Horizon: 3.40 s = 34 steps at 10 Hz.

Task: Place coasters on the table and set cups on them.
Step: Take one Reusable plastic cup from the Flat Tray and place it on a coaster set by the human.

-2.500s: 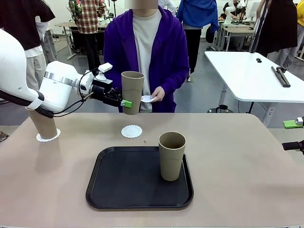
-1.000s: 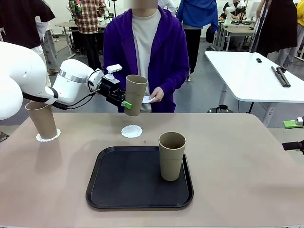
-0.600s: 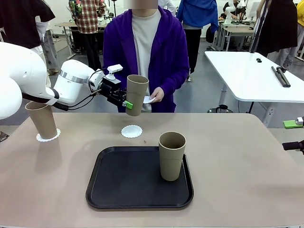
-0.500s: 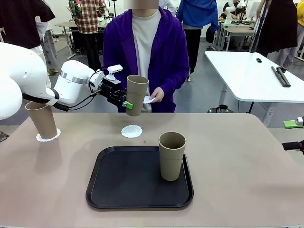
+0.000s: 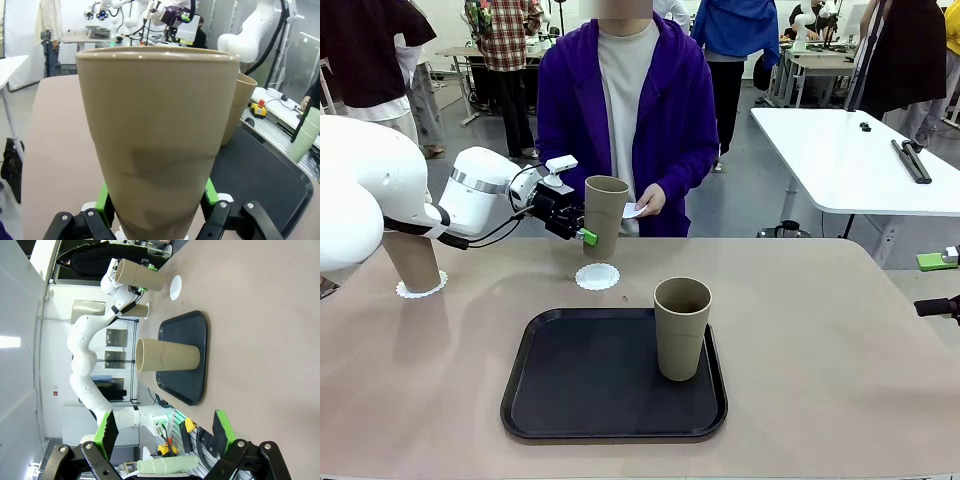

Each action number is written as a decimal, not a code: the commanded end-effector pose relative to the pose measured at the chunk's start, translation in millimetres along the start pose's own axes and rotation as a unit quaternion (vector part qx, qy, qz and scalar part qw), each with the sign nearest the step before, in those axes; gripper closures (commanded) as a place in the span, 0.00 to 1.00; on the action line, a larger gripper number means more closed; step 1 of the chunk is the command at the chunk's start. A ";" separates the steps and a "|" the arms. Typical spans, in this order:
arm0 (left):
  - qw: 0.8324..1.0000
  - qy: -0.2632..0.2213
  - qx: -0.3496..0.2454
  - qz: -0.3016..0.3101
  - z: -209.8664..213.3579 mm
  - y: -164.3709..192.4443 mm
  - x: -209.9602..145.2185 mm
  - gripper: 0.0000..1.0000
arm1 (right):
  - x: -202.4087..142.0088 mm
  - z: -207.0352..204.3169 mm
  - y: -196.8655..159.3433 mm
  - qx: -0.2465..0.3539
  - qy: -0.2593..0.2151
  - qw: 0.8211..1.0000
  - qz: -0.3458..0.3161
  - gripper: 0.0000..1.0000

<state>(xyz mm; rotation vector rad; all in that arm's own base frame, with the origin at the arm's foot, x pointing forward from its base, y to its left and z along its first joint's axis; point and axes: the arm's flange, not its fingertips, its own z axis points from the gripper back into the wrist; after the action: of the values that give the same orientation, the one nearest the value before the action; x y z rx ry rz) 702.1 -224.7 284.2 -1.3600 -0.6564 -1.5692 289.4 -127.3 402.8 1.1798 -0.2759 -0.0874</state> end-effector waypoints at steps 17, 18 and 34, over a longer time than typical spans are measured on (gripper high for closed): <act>0.997 0.001 -0.051 -0.058 -13.4 7.1 -7.2 0.18 | 0.7 -0.5 1.1 0.006 -0.001 1.000 0.004 0.00; 0.997 0.006 -0.052 -0.058 -13.5 7.6 -5.7 0.18 | 0.7 -0.5 1.1 0.006 -0.001 1.000 0.004 0.00; 0.998 0.020 -0.060 -0.029 -16.2 32.5 -30.3 0.18 | 0.7 -0.5 1.1 0.006 -0.001 1.000 0.004 0.00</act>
<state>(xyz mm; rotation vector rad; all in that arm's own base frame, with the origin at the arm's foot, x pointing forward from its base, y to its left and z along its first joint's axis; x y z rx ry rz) 704.0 -238.3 240.0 -1.4080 -0.6134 -1.6957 289.4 -127.3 402.8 1.1797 -0.2759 -0.0874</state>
